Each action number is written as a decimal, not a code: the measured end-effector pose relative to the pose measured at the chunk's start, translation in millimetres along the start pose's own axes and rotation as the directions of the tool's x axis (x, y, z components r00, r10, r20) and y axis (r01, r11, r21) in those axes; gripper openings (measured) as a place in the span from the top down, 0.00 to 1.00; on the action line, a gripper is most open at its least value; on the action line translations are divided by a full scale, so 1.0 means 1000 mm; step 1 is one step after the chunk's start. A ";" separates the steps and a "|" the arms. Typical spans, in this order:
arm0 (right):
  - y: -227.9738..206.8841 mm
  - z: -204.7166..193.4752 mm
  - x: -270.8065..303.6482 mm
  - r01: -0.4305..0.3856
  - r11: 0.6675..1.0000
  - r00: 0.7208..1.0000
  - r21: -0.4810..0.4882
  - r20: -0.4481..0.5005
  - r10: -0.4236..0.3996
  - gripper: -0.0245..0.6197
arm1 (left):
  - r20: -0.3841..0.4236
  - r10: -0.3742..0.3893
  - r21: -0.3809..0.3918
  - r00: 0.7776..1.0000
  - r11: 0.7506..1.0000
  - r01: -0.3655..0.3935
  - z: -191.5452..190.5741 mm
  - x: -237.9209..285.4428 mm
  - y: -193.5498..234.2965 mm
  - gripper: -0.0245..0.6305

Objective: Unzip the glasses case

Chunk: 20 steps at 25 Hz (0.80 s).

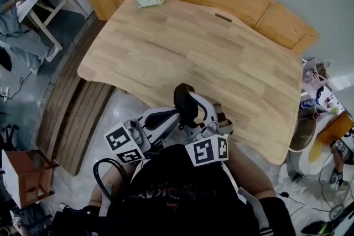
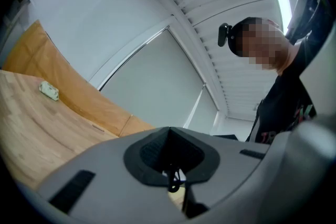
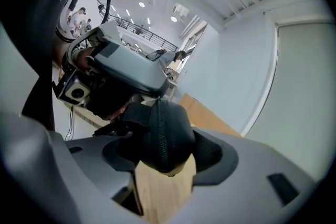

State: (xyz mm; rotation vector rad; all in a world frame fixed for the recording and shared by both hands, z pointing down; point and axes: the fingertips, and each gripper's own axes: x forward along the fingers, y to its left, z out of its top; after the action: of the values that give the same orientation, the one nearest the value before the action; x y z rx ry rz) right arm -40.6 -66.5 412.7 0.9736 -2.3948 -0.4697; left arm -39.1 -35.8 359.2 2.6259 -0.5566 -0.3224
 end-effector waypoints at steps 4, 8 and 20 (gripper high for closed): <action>0.002 -0.004 0.004 -0.006 0.999 0.999 -0.034 -0.036 0.005 0.53 | -0.039 0.013 0.052 0.999 0.999 -0.011 -0.004 0.001 0.000 0.94; 0.005 -0.009 0.008 -0.012 0.996 0.997 -0.086 -0.078 0.005 0.54 | -0.084 0.029 0.109 0.996 0.994 -0.020 -0.010 0.002 -0.002 0.94; 0.017 -0.025 0.017 -0.053 0.965 0.982 -0.256 -0.186 0.004 0.54 | -0.199 0.074 0.303 0.977 0.953 -0.010 -0.028 0.011 -0.010 0.94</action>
State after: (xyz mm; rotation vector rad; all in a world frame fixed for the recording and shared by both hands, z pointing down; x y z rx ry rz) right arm -46.0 -70.0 446.7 0.8253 -2.1148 -0.6364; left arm -17.5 -22.3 377.7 2.8864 -0.6312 0.0585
